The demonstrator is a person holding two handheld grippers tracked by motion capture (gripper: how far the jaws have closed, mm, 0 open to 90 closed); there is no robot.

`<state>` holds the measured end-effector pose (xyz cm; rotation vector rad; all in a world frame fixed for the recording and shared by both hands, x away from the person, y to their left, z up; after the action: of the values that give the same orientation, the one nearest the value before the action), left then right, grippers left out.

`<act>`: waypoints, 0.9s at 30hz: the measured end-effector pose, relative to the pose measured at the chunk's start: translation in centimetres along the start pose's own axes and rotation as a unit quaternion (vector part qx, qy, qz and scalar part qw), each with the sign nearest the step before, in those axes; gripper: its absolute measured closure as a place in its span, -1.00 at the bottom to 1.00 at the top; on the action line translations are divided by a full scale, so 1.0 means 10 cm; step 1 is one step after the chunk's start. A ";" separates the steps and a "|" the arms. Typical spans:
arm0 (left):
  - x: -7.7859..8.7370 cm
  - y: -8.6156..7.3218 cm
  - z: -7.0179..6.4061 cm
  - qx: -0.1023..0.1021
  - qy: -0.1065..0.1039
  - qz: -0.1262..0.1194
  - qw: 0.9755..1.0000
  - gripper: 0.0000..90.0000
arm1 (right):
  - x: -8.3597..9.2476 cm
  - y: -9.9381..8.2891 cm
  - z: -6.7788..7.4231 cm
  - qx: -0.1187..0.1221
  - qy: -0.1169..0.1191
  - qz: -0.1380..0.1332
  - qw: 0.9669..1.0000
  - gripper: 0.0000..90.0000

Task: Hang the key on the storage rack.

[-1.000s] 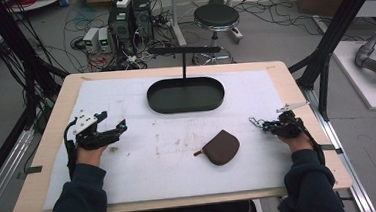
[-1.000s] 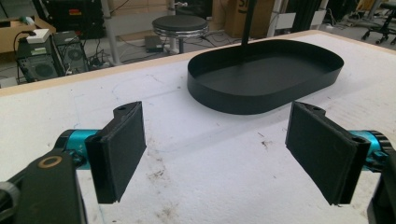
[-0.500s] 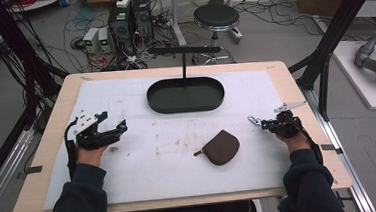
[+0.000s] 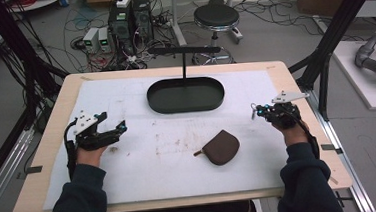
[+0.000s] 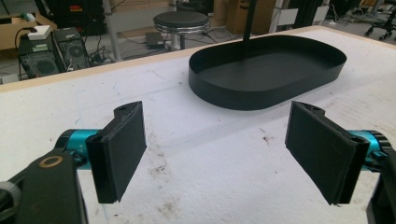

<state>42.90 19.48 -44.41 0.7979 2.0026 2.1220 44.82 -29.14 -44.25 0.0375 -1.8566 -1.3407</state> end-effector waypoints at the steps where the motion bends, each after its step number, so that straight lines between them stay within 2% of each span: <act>1: 0.00 0.00 0.00 0.001 0.000 0.000 1.000 -0.55 | 0.00 0.06 0.01 0.003 0.003 -0.007 1.000 1.00; 2: 0.00 -0.01 0.01 0.001 0.001 -0.001 1.000 -0.55 | 0.00 0.16 0.04 0.005 0.006 -0.018 1.000 1.00; 4: 0.01 -0.01 0.01 0.003 0.001 -0.002 1.000 -0.55 | -0.01 0.22 0.03 0.009 0.006 -0.025 1.000 1.00; 5: 0.01 -0.01 0.02 0.002 0.001 -0.001 1.000 -0.55 | -0.05 0.34 0.04 0.004 0.009 -0.035 0.999 1.00; 6: 0.01 -0.01 0.02 0.002 0.001 -0.002 1.000 -0.55 | -0.05 0.34 0.04 0.004 0.009 -0.035 0.999 1.00; 9: 0.01 -0.01 0.01 0.002 0.002 -0.002 1.000 -0.55 | -0.15 0.52 0.04 0.008 0.017 -0.042 0.999 1.00; 11: 0.01 0.00 0.01 0.001 0.001 -0.002 1.000 -0.55 | -0.27 0.76 0.03 0.018 0.020 -0.042 0.999 1.00; 12: 0.01 -0.01 0.01 0.000 0.001 -0.002 1.000 -0.55 | -0.27 0.76 0.03 0.018 0.020 -0.042 0.999 1.00; 13: 0.01 -0.01 0.01 0.001 0.000 -0.001 1.000 -0.55 | -0.34 0.92 0.04 0.025 0.023 -0.048 0.998 1.00; 14: 0.01 -0.01 0.01 0.000 0.001 -0.001 1.000 -0.55 | -0.34 0.92 0.04 0.025 0.023 -0.048 0.998 1.00; 18: 0.02 -0.01 0.02 0.002 0.001 -0.002 1.000 -0.55 | -0.49 1.22 0.06 0.037 0.033 -0.055 0.997 1.00; 19: 0.02 -0.01 0.03 0.002 0.002 -0.003 1.000 -0.55 | -0.57 1.35 0.06 0.040 0.035 -0.059 0.997 1.00; 20: 0.03 -0.01 0.02 0.004 0.001 -0.003 1.000 -0.55 | -0.57 1.35 0.06 0.040 0.035 -0.059 0.997 1.00; 22: 0.03 -0.01 0.03 0.003 0.002 -0.003 1.000 -0.55 | -0.65 1.48 0.05 0.048 0.037 -0.062 0.996 1.00; 25: 0.03 -0.02 0.04 0.003 0.003 -0.003 1.000 -0.55 | -0.73 1.59 0.05 0.045 0.038 -0.061 0.996 1.00; 27: 0.03 -0.02 0.04 0.003 0.003 -0.003 1.000 -0.55 | -0.76 1.67 0.05 0.046 0.042 -0.072 0.995 1.00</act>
<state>42.75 20.03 -44.48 0.7867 2.0130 2.1188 56.48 -18.00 -35.49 0.2762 -1.8710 -1.3282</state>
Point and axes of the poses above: each handheld gripper's, and its own axes: x roughly backward along the jaws, y roughly out of its top, z roughly to its left, the point moved 10 cm from there along -x, roughly forward along the jaws, and after that the axes turned 3 degrees about y, right-handed, at the moved point
